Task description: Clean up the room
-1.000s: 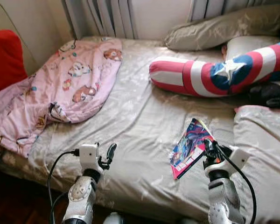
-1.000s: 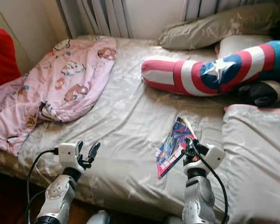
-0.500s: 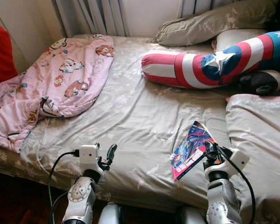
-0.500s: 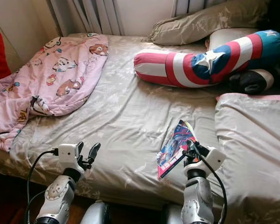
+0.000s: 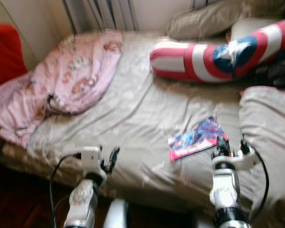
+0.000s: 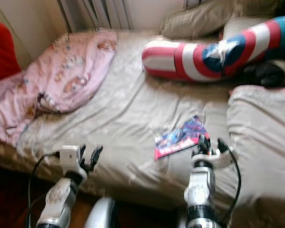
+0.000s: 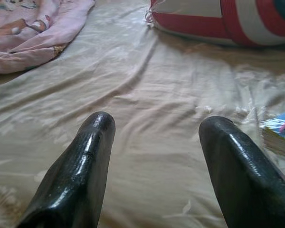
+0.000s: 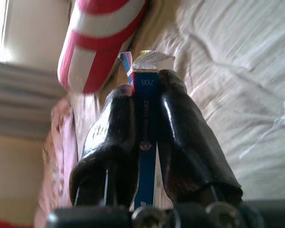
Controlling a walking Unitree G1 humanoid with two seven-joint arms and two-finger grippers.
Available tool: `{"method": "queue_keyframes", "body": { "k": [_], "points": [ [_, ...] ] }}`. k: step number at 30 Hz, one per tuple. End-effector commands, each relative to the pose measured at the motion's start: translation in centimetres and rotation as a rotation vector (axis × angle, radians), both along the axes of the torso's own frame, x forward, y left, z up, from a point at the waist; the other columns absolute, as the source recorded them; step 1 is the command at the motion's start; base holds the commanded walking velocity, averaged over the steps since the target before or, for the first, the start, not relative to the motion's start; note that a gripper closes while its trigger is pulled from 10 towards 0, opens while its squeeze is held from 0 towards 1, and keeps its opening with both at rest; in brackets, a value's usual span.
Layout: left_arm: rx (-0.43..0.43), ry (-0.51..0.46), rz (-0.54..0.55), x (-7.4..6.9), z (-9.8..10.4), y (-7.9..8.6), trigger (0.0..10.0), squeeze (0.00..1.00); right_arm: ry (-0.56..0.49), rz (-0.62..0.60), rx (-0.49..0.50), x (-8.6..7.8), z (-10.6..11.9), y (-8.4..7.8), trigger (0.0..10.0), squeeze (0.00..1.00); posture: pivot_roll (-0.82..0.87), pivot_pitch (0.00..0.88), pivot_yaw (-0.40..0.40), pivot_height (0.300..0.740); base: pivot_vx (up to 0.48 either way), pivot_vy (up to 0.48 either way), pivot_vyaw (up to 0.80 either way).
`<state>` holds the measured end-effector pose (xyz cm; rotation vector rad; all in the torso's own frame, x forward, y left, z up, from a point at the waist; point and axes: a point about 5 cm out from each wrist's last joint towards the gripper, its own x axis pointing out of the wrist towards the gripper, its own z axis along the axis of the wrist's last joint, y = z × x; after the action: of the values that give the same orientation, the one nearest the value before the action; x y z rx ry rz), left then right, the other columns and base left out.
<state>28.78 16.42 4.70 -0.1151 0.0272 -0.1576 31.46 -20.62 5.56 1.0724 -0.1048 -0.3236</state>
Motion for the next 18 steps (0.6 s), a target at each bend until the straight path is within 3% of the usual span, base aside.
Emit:
{"method": "queue_keyframes", "body": {
  "k": [1, 7, 8, 10, 18],
  "points": [
    [0.008, 0.011, 0.007, -0.1, 0.0, 0.6, 10.0, 0.0, -0.021, -0.011, 0.03, 0.3, 0.3, 0.1, 10.0, 0.0, 0.08, 0.097, 0.081, 0.628, 0.0, 0.0, 0.0],
    [0.019, 0.018, -0.003, -0.3, 0.0, 0.7, 10.0, 0.0, 0.0, -0.055, 0.101, 0.0, -0.9, -0.6, 10.0, 0.0, 0.1, 0.11, 0.09, 0.628, 0.0, 0.0, 0.0],
    [0.024, 0.017, -0.007, -0.3, 0.1, 0.7, 10.0, 0.0, 0.015, -0.118, 0.219, -0.3, -1.7, -1.4, 10.0, 0.0, 0.11, 0.115, 0.093, 0.628, 0.0, 0.0, 0.0],
    [0.033, 0.014, -0.01, -0.4, 0.2, 0.9, 10.0, 0.0, 0.012, -0.156, 0.297, 0.0, -1.8, -2.0, 10.0, 0.0, 0.12, 0.118, 0.102, 0.628, 0.0, 0.0, 0.0],
    [0.072, 0.002, -0.022, -1.1, 0.6, 1.6, 10.0, 0.0, -0.024, -0.191, 0.309, 1.4, 0.0, -2.9, 10.0, 0.0, 0.18, 0.124, 0.117, 0.628, 0.0, 0.0, 0.0]
  ]
}}
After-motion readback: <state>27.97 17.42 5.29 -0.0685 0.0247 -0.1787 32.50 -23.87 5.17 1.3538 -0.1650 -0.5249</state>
